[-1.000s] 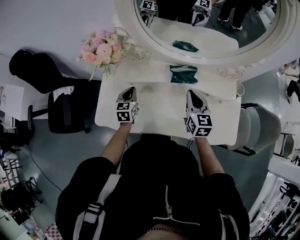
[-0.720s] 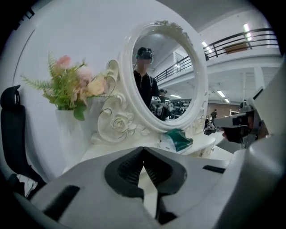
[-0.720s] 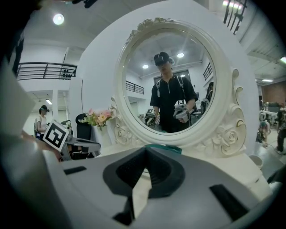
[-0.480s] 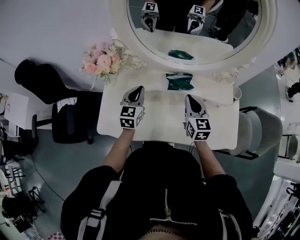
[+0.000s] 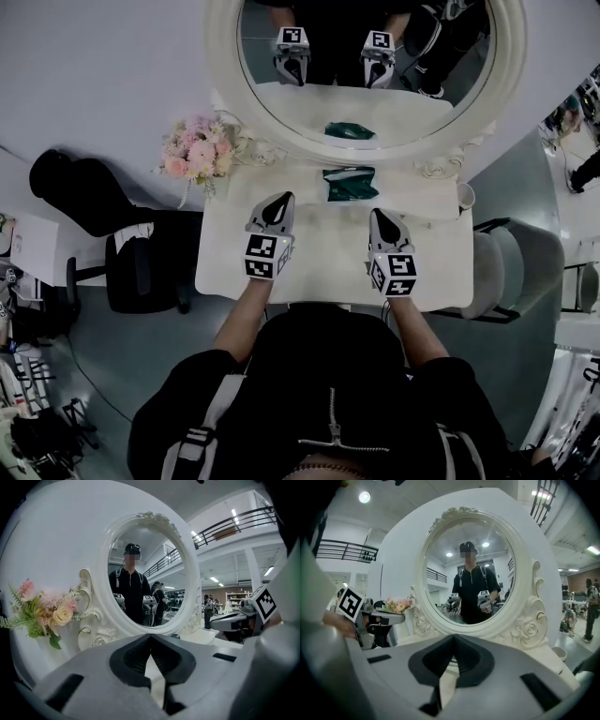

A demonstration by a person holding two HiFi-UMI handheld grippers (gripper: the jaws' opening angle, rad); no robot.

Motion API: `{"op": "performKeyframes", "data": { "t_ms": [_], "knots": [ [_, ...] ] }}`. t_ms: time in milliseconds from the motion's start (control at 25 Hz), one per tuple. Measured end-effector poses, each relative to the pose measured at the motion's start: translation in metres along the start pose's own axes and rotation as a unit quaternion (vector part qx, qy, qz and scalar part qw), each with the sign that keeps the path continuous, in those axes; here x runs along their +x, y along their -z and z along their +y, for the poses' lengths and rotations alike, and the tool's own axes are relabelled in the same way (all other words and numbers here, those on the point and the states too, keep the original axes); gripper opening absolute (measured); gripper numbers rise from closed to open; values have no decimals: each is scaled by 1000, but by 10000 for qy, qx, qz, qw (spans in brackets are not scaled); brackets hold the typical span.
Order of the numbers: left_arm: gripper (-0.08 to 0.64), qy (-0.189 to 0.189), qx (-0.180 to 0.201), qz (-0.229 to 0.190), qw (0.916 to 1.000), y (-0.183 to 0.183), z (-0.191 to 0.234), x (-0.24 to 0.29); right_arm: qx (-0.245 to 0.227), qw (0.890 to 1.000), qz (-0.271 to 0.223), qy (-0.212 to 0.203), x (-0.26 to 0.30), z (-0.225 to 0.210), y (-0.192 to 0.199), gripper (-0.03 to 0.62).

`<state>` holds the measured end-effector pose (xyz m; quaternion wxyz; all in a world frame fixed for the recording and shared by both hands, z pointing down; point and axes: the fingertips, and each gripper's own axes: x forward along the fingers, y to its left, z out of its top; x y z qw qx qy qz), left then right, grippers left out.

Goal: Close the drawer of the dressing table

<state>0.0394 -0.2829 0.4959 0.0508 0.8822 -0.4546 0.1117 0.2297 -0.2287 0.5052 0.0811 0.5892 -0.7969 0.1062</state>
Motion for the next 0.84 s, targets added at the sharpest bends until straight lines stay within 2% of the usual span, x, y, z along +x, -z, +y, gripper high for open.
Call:
{"op": "performKeyframes", "data": {
  "t_ms": [840],
  "knots": [
    [-2, 124, -124, -26, 9998, 4, 0, 3, -34, 10000, -55, -11, 6, 4, -3, -8]
  ]
}}
